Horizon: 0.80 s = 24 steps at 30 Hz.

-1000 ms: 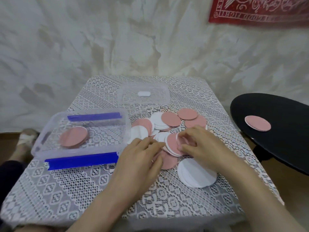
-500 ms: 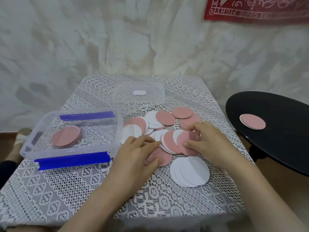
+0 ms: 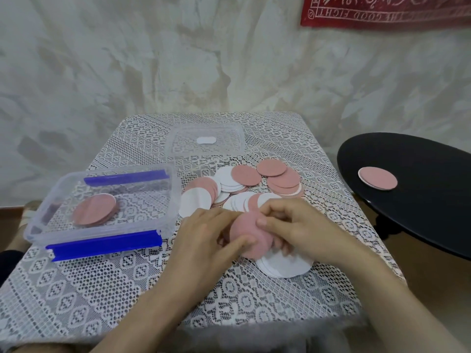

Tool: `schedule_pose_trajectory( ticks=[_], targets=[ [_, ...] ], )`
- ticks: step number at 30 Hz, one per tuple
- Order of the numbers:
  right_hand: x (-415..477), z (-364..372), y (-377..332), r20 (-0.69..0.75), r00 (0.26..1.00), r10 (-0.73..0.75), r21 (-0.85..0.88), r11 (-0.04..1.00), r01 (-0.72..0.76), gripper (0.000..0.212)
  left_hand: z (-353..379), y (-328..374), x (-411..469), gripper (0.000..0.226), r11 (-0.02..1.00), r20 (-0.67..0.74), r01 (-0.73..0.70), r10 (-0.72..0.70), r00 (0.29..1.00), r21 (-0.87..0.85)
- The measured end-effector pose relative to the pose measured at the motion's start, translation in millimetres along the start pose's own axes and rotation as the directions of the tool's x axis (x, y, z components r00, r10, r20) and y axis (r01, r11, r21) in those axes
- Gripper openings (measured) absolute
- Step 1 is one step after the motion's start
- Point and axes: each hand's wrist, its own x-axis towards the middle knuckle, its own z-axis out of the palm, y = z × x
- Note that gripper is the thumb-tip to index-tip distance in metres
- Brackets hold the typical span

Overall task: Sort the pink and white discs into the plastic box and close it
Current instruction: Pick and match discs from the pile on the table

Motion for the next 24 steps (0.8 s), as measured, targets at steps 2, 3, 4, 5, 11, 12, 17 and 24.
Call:
schedule_pose_trajectory(
  ticks=[2, 3, 4, 5, 11, 12, 17, 24],
  targets=[
    [0, 6, 1, 0.001, 1.0, 0.003, 0.02, 1.0, -0.003, 0.013, -2, 3, -4, 0.022, 0.998, -0.041, 0.045, -0.047, 0.998, -0.049],
    [1, 6, 2, -0.025, 1.0, 0.016, 0.021, 1.0, -0.015, 0.014, -3, 3, -5, 0.025, 0.995, -0.041, 0.077, -0.08, 0.996, -0.07],
    [2, 4, 4, -0.064, 0.998, 0.03, -0.006, 1.0, -0.03, 0.015, -4, 1, -6, 0.027, 0.991, -0.035, 0.104, -0.107, 0.994, -0.084],
    [4, 0, 7, -0.116, 0.993, 0.034, -0.074, 0.996, -0.043, 0.015, -4, -1, -6, 0.029, 0.987, -0.027, 0.13, -0.133, 0.991, -0.093],
    [14, -28, 18, -0.296, 0.95, 0.101, -0.465, 0.854, -0.235, 0.045, -7, -6, -5, 0.019, 0.965, -0.014, 0.215, -0.219, 0.976, -0.149],
    [15, -30, 17, -0.283, 0.952, 0.115, -0.48, 0.842, -0.244, 0.052, -6, -7, -5, 0.016, 0.964, -0.014, 0.219, -0.224, 0.975, -0.15],
    [20, -34, 17, -0.227, 0.965, 0.132, -0.46, 0.859, -0.225, 0.051, -6, -8, 0, 0.021, 0.959, -0.016, 0.229, -0.235, 0.972, -0.17],
    [23, -38, 19, -0.299, 0.952, 0.074, -0.366, 0.912, -0.185, 0.021, -8, -8, 1, 0.017, 0.954, -0.021, 0.226, -0.235, 0.972, -0.198]
  ],
)
